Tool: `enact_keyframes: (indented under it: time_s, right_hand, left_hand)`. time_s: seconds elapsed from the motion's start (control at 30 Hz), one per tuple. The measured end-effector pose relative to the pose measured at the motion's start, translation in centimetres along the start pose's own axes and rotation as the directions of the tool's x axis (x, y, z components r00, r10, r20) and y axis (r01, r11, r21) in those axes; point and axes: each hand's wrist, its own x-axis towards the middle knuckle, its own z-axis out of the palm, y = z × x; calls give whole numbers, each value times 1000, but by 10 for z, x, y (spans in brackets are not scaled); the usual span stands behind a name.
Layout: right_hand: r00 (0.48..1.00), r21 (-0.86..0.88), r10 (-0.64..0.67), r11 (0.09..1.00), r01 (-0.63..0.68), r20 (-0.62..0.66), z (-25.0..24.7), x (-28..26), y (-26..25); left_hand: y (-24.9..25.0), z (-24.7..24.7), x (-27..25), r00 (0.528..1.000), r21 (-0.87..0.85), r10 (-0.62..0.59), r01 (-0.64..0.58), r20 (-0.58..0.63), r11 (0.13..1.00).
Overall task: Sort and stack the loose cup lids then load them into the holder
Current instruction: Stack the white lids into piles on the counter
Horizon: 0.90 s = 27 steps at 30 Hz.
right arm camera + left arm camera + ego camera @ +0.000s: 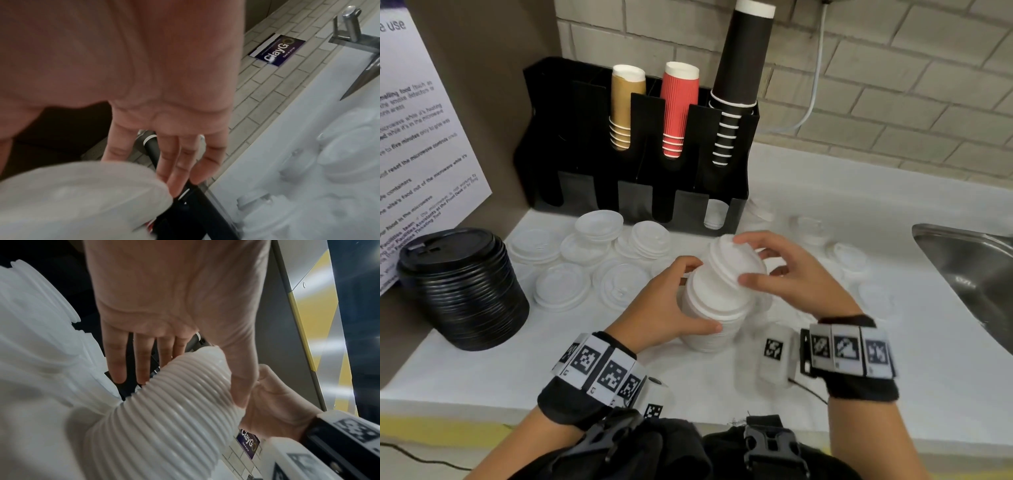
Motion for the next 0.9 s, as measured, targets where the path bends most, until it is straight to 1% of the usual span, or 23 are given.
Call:
enact_keyframes:
  time_s: [0.13, 0.6, 0.73, 0.8, 0.87, 0.9]
  right_hand:
    - [998, -59, -13, 998, 9, -66, 20, -15, 4]
    - [999, -185, -46, 982, 42, -18, 32, -17, -1]
    - [999, -173, -38, 984, 33, -23, 34, -18, -1]
    - [999, -171, -33, 985, 32, -6, 33, -20, 0]
    - [1000, -131, -31, 991, 31, 4, 29, -24, 3]
    - [1000, -93, -21, 995, 19, -23, 24, -25, 5]
  left_hand:
    - [2, 5, -2, 998, 6, 27, -27, -60, 1000]
    - [3, 4, 0, 998, 56, 4, -1, -62, 998]
    - [4, 3, -1, 999, 59, 15, -12, -50, 998]
    - [5, 2, -1, 999, 61, 27, -26, -29, 998]
    - [7, 2, -1, 999, 42, 40, -39, -19, 998]
    - [8, 1, -2, 999, 33, 45, -44, -21, 998]
